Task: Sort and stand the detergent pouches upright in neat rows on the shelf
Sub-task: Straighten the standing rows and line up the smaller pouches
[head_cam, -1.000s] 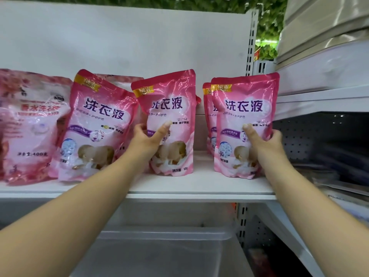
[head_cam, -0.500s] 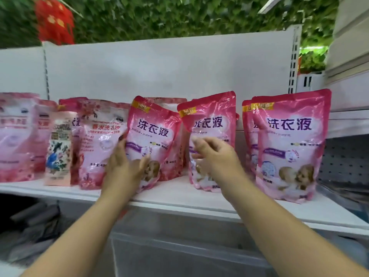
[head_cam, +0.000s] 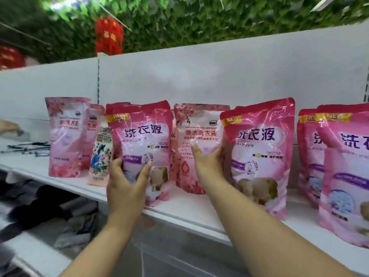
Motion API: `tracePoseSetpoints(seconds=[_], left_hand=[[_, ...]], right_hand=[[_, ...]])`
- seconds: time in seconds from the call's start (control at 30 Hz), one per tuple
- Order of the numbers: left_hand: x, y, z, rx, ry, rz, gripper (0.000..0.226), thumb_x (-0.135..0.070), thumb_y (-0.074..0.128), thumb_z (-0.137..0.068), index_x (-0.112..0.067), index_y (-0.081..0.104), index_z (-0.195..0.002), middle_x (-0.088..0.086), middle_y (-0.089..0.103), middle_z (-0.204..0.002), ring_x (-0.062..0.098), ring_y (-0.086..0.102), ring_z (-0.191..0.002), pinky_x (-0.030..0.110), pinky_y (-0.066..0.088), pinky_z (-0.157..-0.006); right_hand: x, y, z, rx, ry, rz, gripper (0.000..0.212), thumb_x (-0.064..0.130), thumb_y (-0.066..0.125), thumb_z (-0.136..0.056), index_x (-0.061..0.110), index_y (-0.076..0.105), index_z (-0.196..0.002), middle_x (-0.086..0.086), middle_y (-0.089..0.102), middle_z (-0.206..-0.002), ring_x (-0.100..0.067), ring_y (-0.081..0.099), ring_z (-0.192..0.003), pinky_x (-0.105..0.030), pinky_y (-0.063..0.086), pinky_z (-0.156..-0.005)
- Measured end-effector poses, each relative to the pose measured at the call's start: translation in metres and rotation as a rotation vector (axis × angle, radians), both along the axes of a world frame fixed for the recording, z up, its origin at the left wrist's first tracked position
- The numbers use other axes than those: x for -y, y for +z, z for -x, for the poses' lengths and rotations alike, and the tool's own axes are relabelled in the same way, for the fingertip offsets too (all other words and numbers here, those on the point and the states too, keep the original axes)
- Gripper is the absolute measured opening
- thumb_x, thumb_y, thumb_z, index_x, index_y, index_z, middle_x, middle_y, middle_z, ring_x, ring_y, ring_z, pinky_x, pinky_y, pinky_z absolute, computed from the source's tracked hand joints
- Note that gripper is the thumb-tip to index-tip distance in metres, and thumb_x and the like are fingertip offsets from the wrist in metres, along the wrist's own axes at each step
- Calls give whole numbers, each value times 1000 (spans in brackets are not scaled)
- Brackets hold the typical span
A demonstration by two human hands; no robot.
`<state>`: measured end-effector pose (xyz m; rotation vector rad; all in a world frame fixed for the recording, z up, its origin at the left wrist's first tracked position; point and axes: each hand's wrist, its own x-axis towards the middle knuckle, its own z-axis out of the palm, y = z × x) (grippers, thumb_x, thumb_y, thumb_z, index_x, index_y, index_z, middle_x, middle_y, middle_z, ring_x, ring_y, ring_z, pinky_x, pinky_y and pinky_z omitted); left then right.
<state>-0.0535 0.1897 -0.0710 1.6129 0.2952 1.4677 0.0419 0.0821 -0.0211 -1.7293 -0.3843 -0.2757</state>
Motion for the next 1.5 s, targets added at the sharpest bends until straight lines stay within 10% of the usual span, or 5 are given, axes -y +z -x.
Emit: tracePoseSetpoints(seconds=[0.4,0.67,0.9,1.07,1.5], left_hand=[[-41,14,-33,-378,34,-41,86,-50,62,-75,-3,30,-139,18,49,-133,32,48,-119,35,39,-86],[-44,10,-31,-336,11,-84,69,-55,53,-79,-1,43,-122,1,49,-78,12,47,-66,27,29,-52],[-31,12,7,-109,-171,-76,88,-97,25,-46,-33,50,-102,-2,49,-114,16,46,-111,34,38,-95],[-6,24,42,-225,-844,75,40,-46,62,-65,-16,55,-89,-10,68,-57,4,65,-52,14,48,-45],[-44,26,4,-62,-404,146,51,-54,59,-61,-21,52,-99,-12,57,-81,4,55,-73,25,46,-62]], right_hand=[[-11,-5,-2,222,128,6,13,36,52,-90,23,54,-93,-3,61,-93,-23,62,-82,-43,54,-78],[13,-11,47,388,216,-117,14,27,47,-94,26,59,-101,11,52,-62,1,45,-47,-19,40,-48],[32,-3,81,234,199,-343,5,28,57,-86,25,57,-82,13,65,-68,-4,63,-72,-22,52,-65],[2,7,89,101,349,-384,15,36,62,-80,27,58,-91,-4,68,-94,-26,66,-92,-47,52,-86],[-23,-6,-21,-183,-239,-201,73,35,69,-77,5,30,-131,-8,54,-115,-25,55,-106,-34,46,-85]])
